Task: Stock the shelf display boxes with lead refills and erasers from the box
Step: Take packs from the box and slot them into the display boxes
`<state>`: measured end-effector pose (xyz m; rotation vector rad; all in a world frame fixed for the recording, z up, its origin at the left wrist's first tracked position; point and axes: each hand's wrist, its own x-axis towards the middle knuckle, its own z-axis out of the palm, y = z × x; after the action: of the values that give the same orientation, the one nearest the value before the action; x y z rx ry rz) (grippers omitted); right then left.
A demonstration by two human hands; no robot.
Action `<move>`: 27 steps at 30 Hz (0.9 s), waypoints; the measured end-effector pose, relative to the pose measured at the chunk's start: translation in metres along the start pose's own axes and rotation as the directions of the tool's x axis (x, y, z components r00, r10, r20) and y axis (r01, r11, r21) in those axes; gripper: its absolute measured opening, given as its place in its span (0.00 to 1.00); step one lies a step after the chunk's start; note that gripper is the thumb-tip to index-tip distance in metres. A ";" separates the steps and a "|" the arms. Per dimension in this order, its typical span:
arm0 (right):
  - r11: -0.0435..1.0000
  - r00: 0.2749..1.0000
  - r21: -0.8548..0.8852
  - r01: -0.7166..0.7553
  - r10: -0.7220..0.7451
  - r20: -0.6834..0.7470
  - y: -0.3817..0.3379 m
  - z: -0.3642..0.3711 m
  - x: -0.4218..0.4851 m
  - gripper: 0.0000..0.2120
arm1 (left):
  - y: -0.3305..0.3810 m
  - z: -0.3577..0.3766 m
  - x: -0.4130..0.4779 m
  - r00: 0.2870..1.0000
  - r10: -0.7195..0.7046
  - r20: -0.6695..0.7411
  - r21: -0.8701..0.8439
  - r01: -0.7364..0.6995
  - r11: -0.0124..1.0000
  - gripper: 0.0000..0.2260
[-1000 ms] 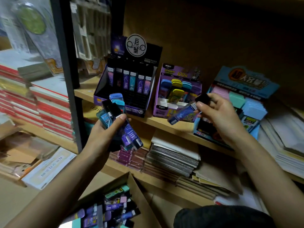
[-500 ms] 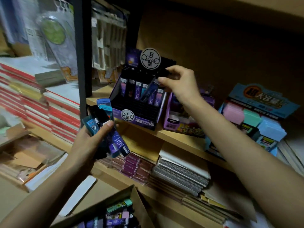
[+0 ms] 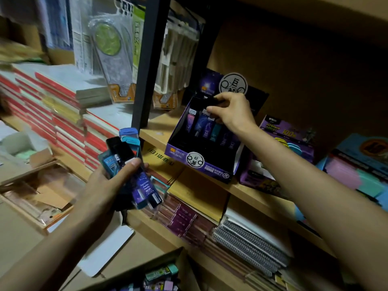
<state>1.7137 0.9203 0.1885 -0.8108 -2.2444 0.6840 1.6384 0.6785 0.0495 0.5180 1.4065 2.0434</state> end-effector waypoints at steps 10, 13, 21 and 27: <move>0.966 0.984 -0.193 0.172 -0.178 -0.016 0.011 0.012 0.000 0.14 | 0.002 0.003 0.000 0.999 -0.031 0.008 -0.056 0.031 0.998 0.20; 0.894 0.952 -0.342 0.288 -0.305 0.006 0.015 0.019 -0.003 0.17 | 0.002 0.004 -0.002 0.999 -0.025 0.023 -0.050 0.026 0.998 0.18; 0.740 0.948 -0.607 0.290 -0.310 0.075 0.004 0.009 -0.018 0.23 | -0.002 0.005 -0.002 0.997 -0.037 0.067 -0.012 0.038 0.999 0.22; 0.972 0.896 0.234 -0.023 -0.084 0.436 -0.022 0.033 -0.125 0.02 | -0.001 0.006 -0.008 0.988 -0.092 0.121 0.002 0.093 0.996 0.24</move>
<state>1.7569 0.8102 0.1322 -0.5377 -2.5010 1.1932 1.6480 0.6776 0.0509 0.5552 1.3301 1.9084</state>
